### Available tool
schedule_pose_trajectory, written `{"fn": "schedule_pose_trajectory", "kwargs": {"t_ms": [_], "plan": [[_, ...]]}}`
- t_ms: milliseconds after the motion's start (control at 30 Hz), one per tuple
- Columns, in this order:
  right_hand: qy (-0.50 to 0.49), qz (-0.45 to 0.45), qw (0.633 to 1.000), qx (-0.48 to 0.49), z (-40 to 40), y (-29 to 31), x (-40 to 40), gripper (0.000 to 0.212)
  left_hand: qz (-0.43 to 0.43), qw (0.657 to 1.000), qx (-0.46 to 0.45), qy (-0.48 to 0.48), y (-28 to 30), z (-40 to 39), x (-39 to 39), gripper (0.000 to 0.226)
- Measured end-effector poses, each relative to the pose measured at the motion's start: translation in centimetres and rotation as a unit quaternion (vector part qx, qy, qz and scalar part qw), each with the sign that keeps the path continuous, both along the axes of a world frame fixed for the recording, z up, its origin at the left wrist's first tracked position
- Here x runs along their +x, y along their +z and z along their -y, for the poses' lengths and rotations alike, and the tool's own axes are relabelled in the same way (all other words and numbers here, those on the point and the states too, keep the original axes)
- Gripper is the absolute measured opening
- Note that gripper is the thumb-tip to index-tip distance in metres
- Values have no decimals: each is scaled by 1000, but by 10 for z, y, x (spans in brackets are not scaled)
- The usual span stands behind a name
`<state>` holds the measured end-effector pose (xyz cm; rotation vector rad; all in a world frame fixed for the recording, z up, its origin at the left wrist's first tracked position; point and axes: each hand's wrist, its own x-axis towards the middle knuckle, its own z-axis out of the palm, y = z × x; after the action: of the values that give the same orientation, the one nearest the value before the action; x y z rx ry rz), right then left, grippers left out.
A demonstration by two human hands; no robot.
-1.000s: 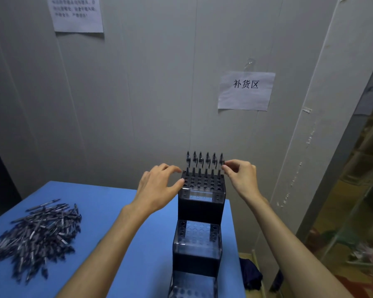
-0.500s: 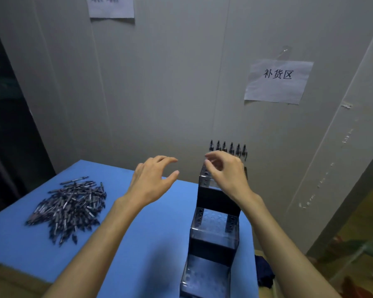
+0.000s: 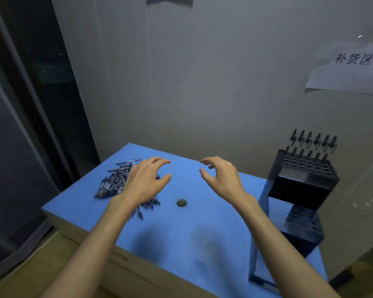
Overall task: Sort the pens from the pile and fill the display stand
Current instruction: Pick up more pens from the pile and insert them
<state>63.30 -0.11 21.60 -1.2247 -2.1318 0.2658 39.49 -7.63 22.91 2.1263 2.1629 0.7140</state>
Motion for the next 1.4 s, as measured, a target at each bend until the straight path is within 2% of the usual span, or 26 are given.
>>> {"fn": "schedule_pose_trajectory", "kwargs": {"t_ms": [467,667,867,1067,1167,1400], "plan": [[-15,64,996,-62,31,-57,-178,29,17,996,-85,16,-62,35,-207,46],[-29,90,992,-86,14,-78,-227,28,36,991,-127,36,-96,22,-275,47],[-39,70,991,-105,-17,-104,-283,29,53,984,-168,33,-126,-4,-338,55],[-45,58,988,-133,-45,-127,-338,29,57,974,-216,35,-148,-45,-382,44],[-58,62,985,-148,-54,-135,-354,31,87,970,-226,28,-164,-66,-394,53],[-84,74,980,-166,-62,-154,-374,29,34,970,-240,11,-191,-96,-403,43]]}}
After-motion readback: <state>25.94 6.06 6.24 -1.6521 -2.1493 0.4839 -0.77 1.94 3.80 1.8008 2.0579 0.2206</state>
